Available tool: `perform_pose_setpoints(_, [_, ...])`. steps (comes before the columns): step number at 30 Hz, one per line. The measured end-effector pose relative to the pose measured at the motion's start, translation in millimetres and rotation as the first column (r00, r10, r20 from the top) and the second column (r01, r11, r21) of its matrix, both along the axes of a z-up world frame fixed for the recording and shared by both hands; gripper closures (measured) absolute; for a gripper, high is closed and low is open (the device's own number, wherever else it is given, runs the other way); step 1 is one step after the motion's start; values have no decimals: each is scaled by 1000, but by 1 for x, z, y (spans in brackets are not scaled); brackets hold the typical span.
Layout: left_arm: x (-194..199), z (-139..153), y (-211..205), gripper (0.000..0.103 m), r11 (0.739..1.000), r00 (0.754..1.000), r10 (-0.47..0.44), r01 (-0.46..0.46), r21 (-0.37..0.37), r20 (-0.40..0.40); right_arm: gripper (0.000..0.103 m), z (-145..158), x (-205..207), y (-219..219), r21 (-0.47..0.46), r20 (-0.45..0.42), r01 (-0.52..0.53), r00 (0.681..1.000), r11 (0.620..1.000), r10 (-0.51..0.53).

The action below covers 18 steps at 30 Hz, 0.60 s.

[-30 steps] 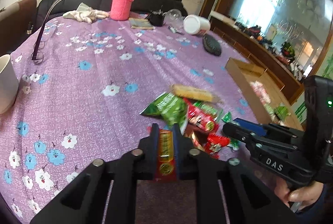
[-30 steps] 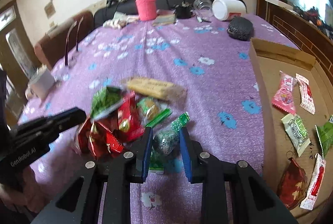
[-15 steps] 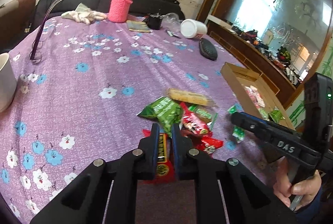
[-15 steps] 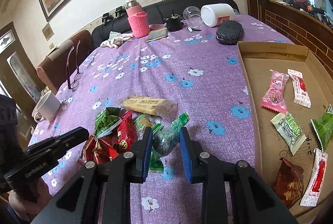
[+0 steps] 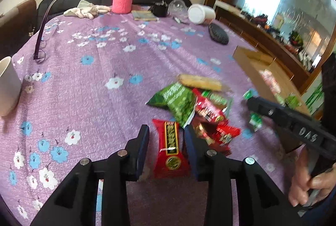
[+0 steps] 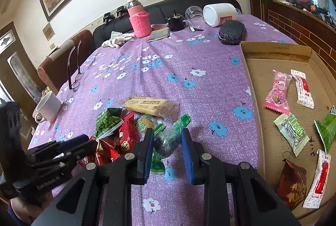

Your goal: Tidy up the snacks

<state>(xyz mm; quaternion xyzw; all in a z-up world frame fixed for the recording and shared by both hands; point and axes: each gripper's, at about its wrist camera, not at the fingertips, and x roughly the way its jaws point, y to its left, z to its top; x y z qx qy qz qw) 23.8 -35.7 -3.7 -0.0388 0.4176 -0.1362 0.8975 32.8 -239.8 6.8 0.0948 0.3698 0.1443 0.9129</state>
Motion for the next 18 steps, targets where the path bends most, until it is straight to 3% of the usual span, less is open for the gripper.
perform_pose_setpoints(6, [-4, -5, -12, 71, 993, 1000, -20, 21, 117, -10, 75, 0, 0, 0, -2, -2, -1, 1000, 1000, 1])
perform_pose_setpoints(9, [-6, -6, -17, 83, 986, 1000, -14, 12, 168, 11, 75, 0, 0, 1, -1, -2, -2, 1000, 1000, 2])
perform_pose_setpoints(13, [-6, -3, -10, 86, 994, 1000, 0, -3, 113, 23, 75, 0, 0, 2, 2, 3, -4, 1000, 1000, 4])
perform_pose_setpoints(18, [-15, 17, -5, 86, 1000, 992, 0, -4, 26, 129, 75, 2, -2, 2, 13, 15, -11, 1000, 1000, 11])
